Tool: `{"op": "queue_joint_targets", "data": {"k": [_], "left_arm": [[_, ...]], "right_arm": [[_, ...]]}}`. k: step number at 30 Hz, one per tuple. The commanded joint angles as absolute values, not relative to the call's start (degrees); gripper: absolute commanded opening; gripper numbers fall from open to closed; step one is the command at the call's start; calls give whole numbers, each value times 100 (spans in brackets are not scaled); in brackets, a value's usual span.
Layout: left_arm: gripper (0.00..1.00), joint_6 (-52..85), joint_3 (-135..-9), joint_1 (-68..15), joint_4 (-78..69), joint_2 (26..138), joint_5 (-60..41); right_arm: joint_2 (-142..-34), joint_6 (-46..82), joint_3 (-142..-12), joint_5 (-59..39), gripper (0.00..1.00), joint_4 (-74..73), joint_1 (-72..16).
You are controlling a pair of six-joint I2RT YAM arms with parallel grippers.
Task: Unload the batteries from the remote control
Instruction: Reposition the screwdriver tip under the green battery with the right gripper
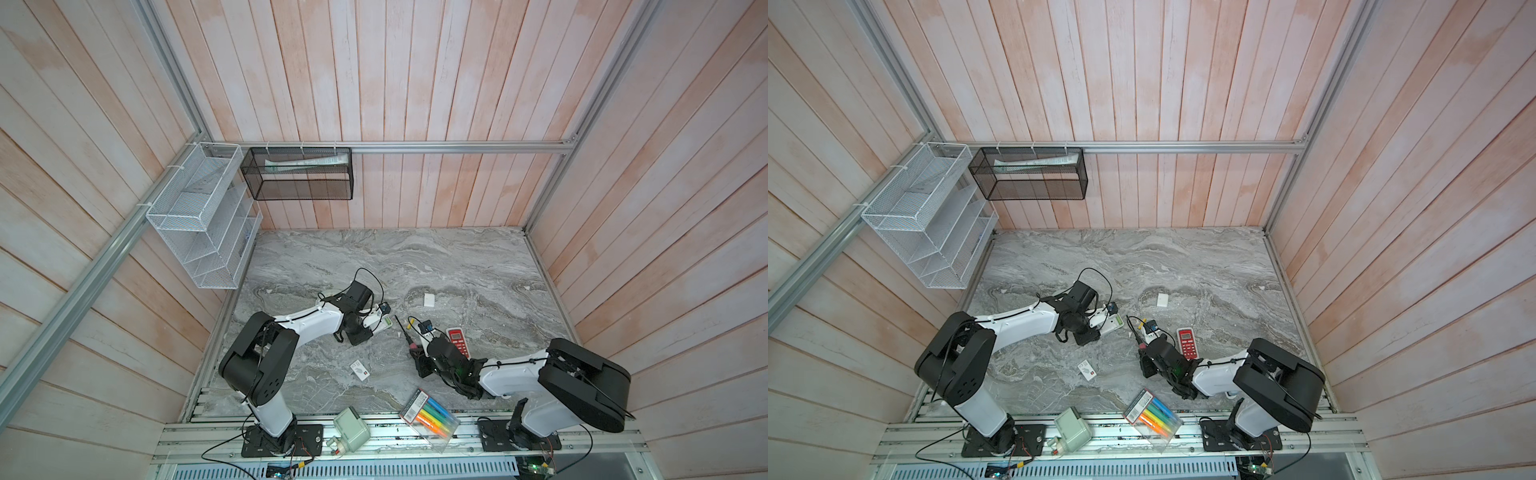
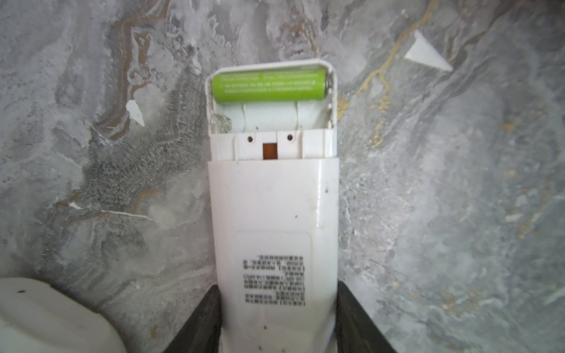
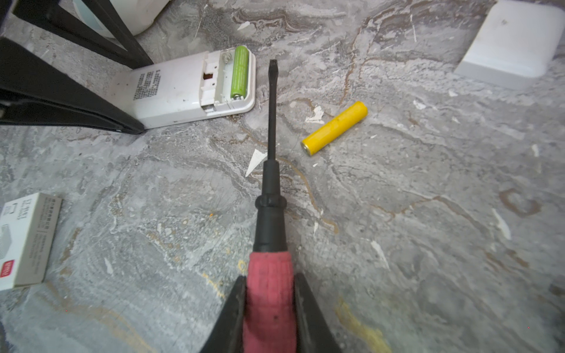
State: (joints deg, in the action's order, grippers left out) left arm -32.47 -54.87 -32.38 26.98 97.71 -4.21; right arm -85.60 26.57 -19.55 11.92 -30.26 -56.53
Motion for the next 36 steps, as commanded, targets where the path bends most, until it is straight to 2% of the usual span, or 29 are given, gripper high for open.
{"op": "queue_joint_targets", "data": {"k": [1, 15, 25, 36], "left_arm": [[47, -3163, -5304, -3261, 2754, 9893, -466], [47, -3128, -5186, -3256, 2597, 9739, -508], [47, -2922, -5300, -3269, 2628, 9769, -565], [47, -2778, -5322, -3364, 2594, 9817, -506]], "right_arm": [[-8603, 2689, -1887, 1117, 0, -2393, -5584], [-8324, 2365, -2091, 700, 0, -2030, -5213], [-7666, 2734, -3299, 210, 0, -37, -5076], [-7399, 2869, -3757, -498, 0, 878, -4689]]}}
